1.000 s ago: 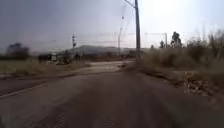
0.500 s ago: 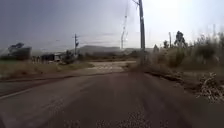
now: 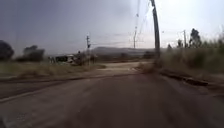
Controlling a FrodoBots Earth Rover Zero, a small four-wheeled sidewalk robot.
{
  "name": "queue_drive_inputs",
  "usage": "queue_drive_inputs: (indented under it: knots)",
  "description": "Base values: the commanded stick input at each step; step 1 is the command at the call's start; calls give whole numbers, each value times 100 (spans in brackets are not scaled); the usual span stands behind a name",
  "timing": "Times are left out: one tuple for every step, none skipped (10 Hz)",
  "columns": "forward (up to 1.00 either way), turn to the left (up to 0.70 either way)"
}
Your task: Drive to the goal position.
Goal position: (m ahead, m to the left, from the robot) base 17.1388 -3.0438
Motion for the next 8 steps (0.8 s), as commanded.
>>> queue_drive_inputs:
  knots:
    - [100,0]
    - [100,0]
    - [100,0]
    - [100,0]
    - [100,0]
    - [100,0]
    - [100,0]
    - [100,0]
